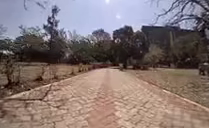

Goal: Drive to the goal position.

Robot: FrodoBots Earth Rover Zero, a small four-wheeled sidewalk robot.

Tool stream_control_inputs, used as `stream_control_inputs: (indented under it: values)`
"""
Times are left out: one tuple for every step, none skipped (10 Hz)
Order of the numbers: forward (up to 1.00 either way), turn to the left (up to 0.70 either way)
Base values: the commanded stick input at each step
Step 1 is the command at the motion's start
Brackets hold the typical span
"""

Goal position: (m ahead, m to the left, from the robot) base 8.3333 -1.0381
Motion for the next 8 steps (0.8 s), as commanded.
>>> stream_control_inputs:
  values:
    - [0.70,0.00]
    - [0.70,0.00]
    - [0.70,0.00]
    - [0.70,0.00]
    - [0.70,0.00]
    - [0.70,0.00]
    - [0.70,0.00]
    - [0.70,0.00]
